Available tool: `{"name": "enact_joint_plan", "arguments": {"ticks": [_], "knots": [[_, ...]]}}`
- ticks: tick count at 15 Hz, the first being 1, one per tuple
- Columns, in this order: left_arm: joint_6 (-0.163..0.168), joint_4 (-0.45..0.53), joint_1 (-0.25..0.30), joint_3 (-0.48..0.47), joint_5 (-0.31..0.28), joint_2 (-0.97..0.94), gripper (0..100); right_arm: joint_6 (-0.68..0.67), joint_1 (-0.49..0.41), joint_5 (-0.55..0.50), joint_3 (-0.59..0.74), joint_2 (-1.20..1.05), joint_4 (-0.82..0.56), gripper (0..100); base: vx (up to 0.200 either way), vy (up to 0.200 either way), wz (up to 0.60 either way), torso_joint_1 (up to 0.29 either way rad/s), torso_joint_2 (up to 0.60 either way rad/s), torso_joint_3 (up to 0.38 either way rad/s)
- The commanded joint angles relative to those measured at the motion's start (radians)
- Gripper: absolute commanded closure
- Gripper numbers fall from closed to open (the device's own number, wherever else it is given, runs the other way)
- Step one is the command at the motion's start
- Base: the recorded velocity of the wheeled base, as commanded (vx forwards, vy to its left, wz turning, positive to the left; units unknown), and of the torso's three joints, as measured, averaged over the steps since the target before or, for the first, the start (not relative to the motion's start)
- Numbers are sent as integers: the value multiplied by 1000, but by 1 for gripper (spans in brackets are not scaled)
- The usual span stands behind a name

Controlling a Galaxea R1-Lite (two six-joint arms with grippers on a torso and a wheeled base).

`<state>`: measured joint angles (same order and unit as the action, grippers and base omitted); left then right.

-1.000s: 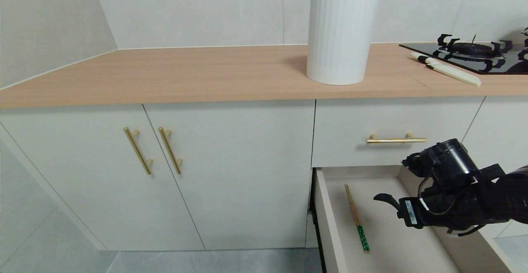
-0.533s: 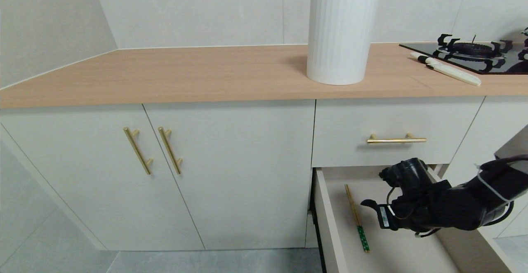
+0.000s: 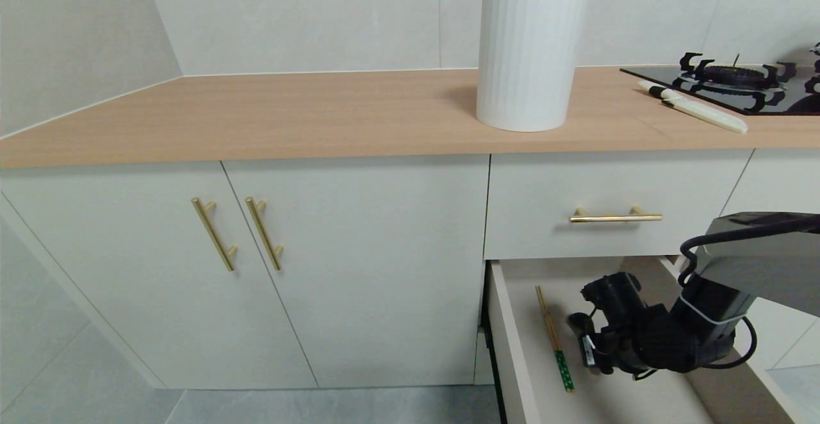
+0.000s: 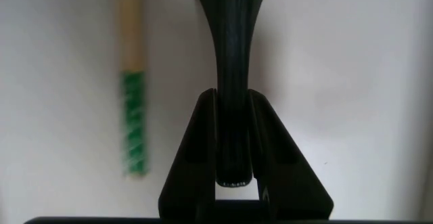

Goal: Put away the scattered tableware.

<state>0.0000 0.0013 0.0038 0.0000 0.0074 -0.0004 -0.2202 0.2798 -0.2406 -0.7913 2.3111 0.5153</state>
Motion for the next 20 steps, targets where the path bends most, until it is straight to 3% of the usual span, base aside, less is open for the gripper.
{"name": "enact_joint_plan", "arguments": {"ticks": [1, 6, 7, 11, 16, 20], "knots": [[0, -1, 1, 0, 0, 0, 0, 1, -2, -3, -2, 44, 11, 100, 0, 0, 0, 0, 0, 0], [0, 0, 1, 0, 0, 0, 0, -1, -4, -3, -3, 37, 14, 100, 0, 0, 0, 0, 0, 0], [0, 0, 1, 0, 0, 0, 0, -1, -4, -3, -3, 37, 14, 0, 0, 0, 0, 0, 0, 0], [0, 0, 1, 0, 0, 0, 0, -10, -16, 1, 6, 4, 37, 0, 0, 0, 0, 0, 0, 0], [0, 0, 1, 0, 0, 0, 0, -16, -2, 34, 155, -377, 23, 0, 0, 0, 0, 0, 0, 0], [0, 0, 1, 0, 0, 0, 0, -18, 30, 32, 195, -736, -278, 0, 0, 0, 0, 0, 0, 0]]}}
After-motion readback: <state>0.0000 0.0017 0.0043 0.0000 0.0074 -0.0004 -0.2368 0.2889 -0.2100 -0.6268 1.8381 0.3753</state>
